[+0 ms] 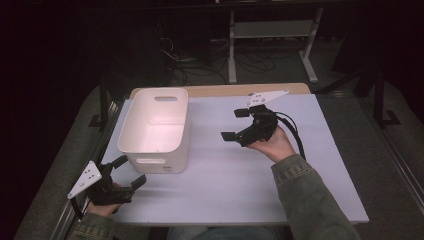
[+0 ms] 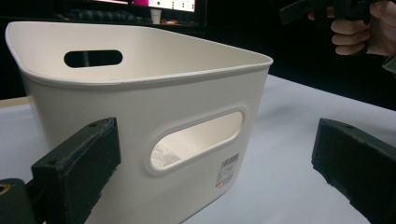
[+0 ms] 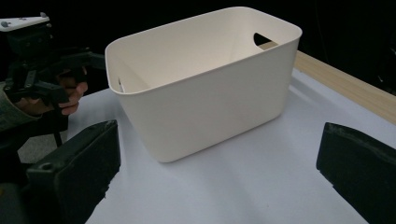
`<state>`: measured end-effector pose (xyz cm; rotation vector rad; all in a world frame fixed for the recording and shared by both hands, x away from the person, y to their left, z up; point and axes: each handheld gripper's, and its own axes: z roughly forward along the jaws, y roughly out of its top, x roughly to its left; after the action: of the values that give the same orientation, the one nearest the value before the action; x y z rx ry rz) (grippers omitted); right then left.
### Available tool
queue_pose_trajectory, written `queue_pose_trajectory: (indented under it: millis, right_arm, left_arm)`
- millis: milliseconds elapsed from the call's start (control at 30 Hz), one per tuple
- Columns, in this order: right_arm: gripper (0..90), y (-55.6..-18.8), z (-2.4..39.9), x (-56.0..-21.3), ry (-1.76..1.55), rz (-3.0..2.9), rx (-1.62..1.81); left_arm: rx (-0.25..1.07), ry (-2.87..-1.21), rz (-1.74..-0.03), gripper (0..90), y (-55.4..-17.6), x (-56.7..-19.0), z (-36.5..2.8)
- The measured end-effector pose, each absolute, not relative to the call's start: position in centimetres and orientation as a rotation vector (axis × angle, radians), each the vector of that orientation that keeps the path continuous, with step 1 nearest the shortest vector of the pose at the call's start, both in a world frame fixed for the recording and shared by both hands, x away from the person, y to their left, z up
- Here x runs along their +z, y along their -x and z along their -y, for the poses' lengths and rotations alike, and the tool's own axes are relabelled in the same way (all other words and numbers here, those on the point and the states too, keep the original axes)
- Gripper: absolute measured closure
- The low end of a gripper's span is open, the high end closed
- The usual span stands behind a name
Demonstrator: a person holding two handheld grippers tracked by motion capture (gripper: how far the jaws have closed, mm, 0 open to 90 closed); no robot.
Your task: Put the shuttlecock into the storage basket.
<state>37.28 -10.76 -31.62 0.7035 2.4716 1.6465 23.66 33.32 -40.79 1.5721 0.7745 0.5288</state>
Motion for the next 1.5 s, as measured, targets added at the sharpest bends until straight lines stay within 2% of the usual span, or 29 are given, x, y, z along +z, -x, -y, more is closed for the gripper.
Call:
queue_pose_trajectory:
  millis: [567,1100,1500]
  right_arm:
    - [0.0,-36.4,13.6,-32.8,-0.758,-2.419,1.639]
    - [0.0,-35.3,15.8,-35.7,-0.829,-2.397,1.626]
    - [0.0,-34.1,17.7,-36.7,-0.870,-2.331,1.630]
  left_arm:
    - [0.533,-1.583,-0.774,0.8,-23.7,-40.8,-33.3]
    - [0.532,-1.582,-0.774,0.8,-23.6,-40.8,-33.3]
    - [0.532,-1.575,-0.781,0.8,-23.6,-40.8,-33.3]
